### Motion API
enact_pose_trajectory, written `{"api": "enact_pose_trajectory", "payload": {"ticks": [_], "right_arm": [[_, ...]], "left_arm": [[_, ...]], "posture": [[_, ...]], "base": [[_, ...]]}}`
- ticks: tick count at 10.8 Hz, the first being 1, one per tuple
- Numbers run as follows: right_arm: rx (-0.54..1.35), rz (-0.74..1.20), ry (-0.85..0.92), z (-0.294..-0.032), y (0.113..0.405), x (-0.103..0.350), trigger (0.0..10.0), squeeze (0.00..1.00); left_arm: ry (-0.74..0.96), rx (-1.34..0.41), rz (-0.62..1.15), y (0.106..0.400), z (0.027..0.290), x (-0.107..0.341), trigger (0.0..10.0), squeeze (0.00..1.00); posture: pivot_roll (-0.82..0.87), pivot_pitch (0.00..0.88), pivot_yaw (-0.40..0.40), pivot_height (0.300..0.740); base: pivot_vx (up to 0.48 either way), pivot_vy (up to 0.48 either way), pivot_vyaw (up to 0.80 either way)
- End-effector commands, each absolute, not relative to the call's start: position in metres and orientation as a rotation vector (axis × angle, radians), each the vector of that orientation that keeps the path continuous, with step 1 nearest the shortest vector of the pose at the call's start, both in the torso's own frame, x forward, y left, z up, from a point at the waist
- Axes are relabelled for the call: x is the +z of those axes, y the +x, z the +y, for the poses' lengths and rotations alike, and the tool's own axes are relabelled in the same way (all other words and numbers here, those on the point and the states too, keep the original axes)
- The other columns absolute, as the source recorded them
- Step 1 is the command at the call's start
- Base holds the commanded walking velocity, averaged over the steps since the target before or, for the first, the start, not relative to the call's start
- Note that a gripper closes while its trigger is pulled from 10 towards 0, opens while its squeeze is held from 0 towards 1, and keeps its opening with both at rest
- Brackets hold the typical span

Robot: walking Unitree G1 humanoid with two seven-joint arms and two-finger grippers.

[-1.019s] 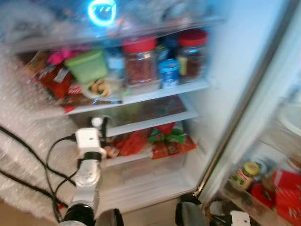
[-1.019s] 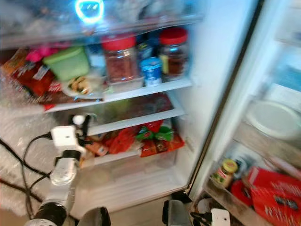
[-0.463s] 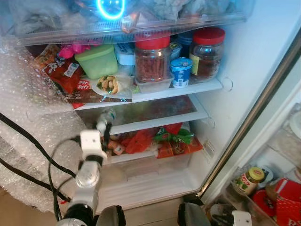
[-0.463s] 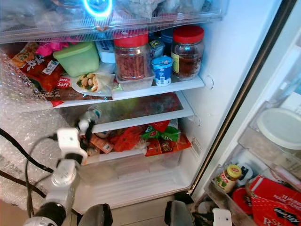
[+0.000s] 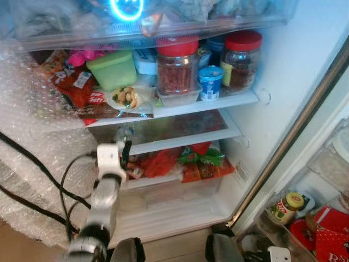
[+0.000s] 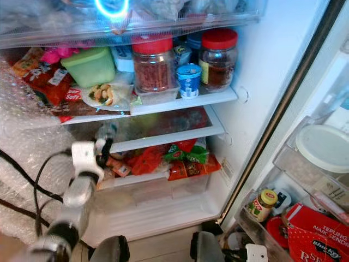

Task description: Restocking fridge

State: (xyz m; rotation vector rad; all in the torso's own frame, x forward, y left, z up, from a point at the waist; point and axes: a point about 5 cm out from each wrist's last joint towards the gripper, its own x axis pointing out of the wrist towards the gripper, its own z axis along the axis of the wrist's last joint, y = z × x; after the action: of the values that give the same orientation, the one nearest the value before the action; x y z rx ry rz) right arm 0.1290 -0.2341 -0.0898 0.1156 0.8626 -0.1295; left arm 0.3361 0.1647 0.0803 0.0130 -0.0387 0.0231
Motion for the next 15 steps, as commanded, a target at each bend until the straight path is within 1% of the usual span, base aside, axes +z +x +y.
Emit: {"api": "enact_pose_trajectory", "payload": {"ticks": [1,3,4,6,8,9,11,13,14,15], "right_arm": [[-0.129,0.866,0.124,-0.231,0.132,-0.09,10.0,0.0],[-0.137,0.87,0.126,-0.231,0.132,-0.09,10.0,0.0],[-0.138,0.872,0.124,-0.231,0.132,-0.09,10.0,0.0],[-0.141,0.873,0.125,-0.231,0.132,-0.09,10.0,0.0],[-0.136,0.875,0.122,-0.231,0.132,-0.09,10.0,0.0],[-0.137,0.874,0.123,-0.232,0.132,-0.09,10.0,0.0],[-0.14,0.871,0.122,-0.232,0.131,-0.09,10.0,0.0],[-0.14,0.87,0.123,-0.232,0.131,-0.09,10.0,0.0],[-0.138,0.875,0.122,-0.231,0.13,-0.091,10.0,0.0],[-0.136,0.882,0.121,-0.23,0.129,-0.092,10.0,0.0]], "left_arm": [[0.003,0.046,0.026,0.337,0.166,0.073,10.0,0.0],[-0.032,0.07,0.057,0.346,0.164,0.078,10.0,0.0],[-0.021,0.077,0.063,0.347,0.164,0.078,10.0,1.0],[-0.012,0.067,0.037,0.346,0.161,0.079,10.0,1.0],[0.051,0.017,-0.08,0.345,0.153,0.092,10.0,1.0],[0.056,0.008,-0.105,0.344,0.151,0.095,10.0,1.0],[0.122,-0.065,-0.225,0.33,0.14,0.104,10.0,1.0],[0.143,-0.087,-0.279,0.31,0.141,0.105,10.0,1.0],[0.173,-0.08,-0.29,0.297,0.147,0.105,10.0,0.0],[0.169,-0.071,-0.267,0.285,0.15,0.101,10.0,0.0]], "posture": [[-0.06,0.034,0.011,0.602],[-0.06,0.037,0.012,0.602],[-0.06,0.037,0.012,0.602],[-0.06,0.036,0.01,0.602],[-0.05,0.037,0.01,0.602],[-0.05,0.038,0.01,0.602],[-0.06,0.038,0.016,0.602],[-0.06,0.038,0.019,0.602],[-0.06,0.036,0.025,0.602],[-0.06,0.031,0.026,0.602]], "base": [[0.0,0.0,0.0],[0.0,0.0,0.0],[0.0,0.0,0.0],[0.0,0.0,0.0],[0.0,0.0,0.0],[0.0,0.0,0.0],[0.0,0.0,0.0],[0.0,0.0,0.0],[0.0,0.0,0.0],[0.0,0.0,0.0]]}}
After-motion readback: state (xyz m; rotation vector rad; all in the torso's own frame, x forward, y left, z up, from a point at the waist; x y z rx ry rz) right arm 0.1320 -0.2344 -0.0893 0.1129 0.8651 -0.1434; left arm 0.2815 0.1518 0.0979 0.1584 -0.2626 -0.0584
